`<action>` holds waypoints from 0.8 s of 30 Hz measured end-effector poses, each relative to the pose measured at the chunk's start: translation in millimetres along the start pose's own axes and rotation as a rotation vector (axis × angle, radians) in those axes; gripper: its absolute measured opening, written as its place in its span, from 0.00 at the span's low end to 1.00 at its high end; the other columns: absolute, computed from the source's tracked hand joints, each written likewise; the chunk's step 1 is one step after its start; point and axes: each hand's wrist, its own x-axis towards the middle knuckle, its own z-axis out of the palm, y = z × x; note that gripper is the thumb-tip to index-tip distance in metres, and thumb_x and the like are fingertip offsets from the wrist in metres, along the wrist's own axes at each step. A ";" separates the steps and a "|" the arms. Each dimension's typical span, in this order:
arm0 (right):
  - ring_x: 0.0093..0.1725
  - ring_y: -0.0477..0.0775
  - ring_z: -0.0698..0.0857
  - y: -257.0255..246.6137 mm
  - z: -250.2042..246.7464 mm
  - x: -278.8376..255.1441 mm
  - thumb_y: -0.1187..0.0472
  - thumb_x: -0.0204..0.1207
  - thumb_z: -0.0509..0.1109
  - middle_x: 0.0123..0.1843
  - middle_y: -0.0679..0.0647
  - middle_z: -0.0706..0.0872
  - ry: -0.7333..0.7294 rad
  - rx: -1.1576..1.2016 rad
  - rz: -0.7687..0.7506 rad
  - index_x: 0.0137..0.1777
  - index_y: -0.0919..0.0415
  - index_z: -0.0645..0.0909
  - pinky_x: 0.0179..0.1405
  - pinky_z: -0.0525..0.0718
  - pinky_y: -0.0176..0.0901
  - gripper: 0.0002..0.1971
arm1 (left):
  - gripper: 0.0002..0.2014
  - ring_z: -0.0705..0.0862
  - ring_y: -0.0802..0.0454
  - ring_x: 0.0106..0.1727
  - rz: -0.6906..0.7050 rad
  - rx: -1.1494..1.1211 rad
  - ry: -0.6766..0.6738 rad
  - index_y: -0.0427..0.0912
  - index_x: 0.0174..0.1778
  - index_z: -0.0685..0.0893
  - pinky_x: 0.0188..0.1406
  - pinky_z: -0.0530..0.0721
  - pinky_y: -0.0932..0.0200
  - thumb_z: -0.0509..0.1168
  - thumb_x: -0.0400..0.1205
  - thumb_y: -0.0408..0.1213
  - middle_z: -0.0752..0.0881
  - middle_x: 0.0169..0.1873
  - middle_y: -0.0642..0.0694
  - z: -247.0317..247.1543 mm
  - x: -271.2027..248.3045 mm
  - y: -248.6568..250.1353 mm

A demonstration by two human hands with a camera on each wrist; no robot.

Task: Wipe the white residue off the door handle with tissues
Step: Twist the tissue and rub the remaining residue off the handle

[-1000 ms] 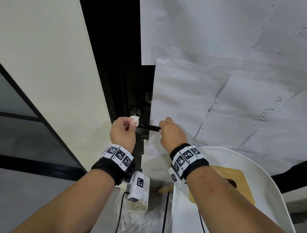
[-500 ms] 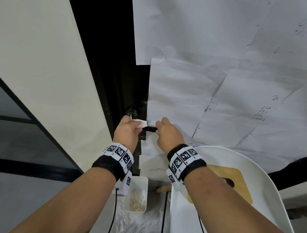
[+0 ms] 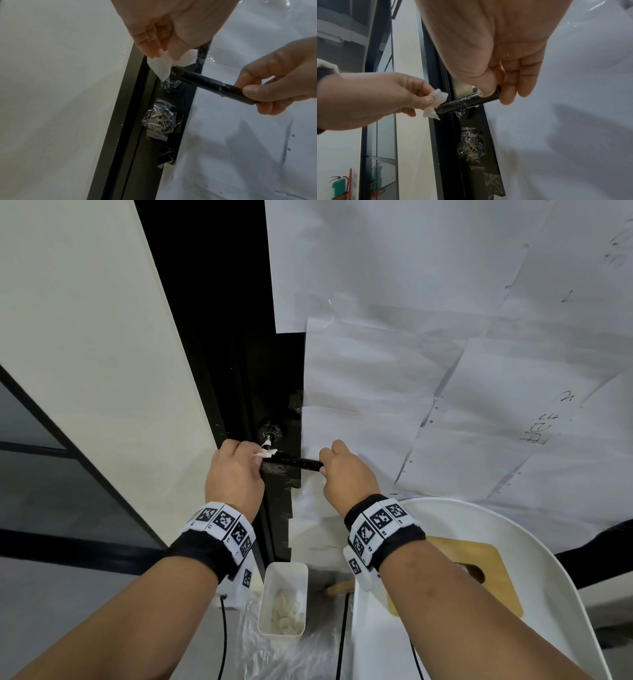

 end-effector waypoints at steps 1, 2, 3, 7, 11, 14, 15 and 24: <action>0.32 0.59 0.73 -0.3 0.0 0.4 0.72 0.76 0.62 0.50 0.59 0.74 0.001 -0.003 0.001 0.46 0.63 0.73 0.29 0.69 0.47 0.04 | 0.09 0.80 0.42 0.49 0.020 -0.021 0.022 0.42 0.55 0.85 0.45 0.81 0.49 0.64 0.81 0.31 0.82 0.49 0.43 0.6 0.0 2.2; 0.32 0.59 0.73 -0.6 0.0 0.7 0.72 0.76 0.62 0.50 0.59 0.74 0.001 -0.006 0.001 0.45 0.63 0.73 0.29 0.68 0.47 0.04 | 0.09 0.80 0.42 0.48 0.049 -0.043 0.037 0.42 0.56 0.85 0.44 0.82 0.49 0.65 0.81 0.31 0.82 0.48 0.43 2.3 0.7 4.0; 0.32 0.59 0.72 -1.0 0.0 1.0 0.72 0.76 0.62 0.49 0.59 0.74 0.000 -0.006 0.001 0.45 0.63 0.73 0.29 0.68 0.47 0.04 | 0.10 0.80 0.43 0.47 0.088 -0.063 0.037 0.42 0.56 0.86 0.44 0.82 0.50 0.66 0.81 0.31 0.82 0.47 0.44 4.8 1.4 5.9; 0.32 0.58 0.72 -1.4 -0.6 1.3 0.71 0.76 0.62 0.49 0.59 0.74 0.000 -0.006 0.000 0.46 0.63 0.73 0.28 0.67 0.46 0.04 | 0.08 0.82 0.40 0.45 0.256 0.013 -0.099 0.40 0.47 0.91 0.39 0.86 0.47 0.72 0.75 0.26 0.85 0.43 0.43 18.1 2.0 7.9; 0.32 0.59 0.72 -1.5 -1.9 0.0 0.72 0.77 0.62 0.50 0.59 0.74 -0.002 -0.010 -0.002 0.46 0.63 0.74 0.28 0.67 0.46 0.04 | 0.09 0.80 0.45 0.43 0.013 -0.045 -0.056 0.42 0.51 0.90 0.43 0.81 0.54 0.65 0.81 0.29 0.82 0.44 0.43 11.7 16.8 -0.2; 0.32 0.59 0.73 -1.2 -2.5 -0.9 0.72 0.77 0.62 0.50 0.59 0.74 -0.009 -0.011 -0.007 0.46 0.64 0.74 0.28 0.68 0.46 0.04 | 0.10 0.81 0.48 0.43 -0.092 -0.096 0.036 0.43 0.55 0.89 0.45 0.76 0.61 0.62 0.84 0.33 0.82 0.48 0.43 1.3 28.7 -6.1; 0.32 0.59 0.73 -1.3 -2.7 -0.7 0.72 0.77 0.62 0.50 0.59 0.74 -0.008 -0.012 -0.005 0.46 0.64 0.74 0.28 0.67 0.46 0.04 | 0.10 0.83 0.48 0.44 -0.086 -0.114 0.058 0.43 0.55 0.88 0.47 0.76 0.63 0.62 0.84 0.33 0.83 0.48 0.43 0.1 31.6 -6.7; 0.32 0.59 0.73 -2.8 -2.8 1.1 0.72 0.77 0.62 0.51 0.59 0.74 -0.023 -0.009 0.001 0.47 0.63 0.73 0.29 0.67 0.46 0.04 | 0.12 0.80 0.56 0.44 -0.087 -0.161 -0.052 0.40 0.57 0.89 0.48 0.71 0.74 0.61 0.84 0.31 0.86 0.54 0.43 10.6 40.0 -2.2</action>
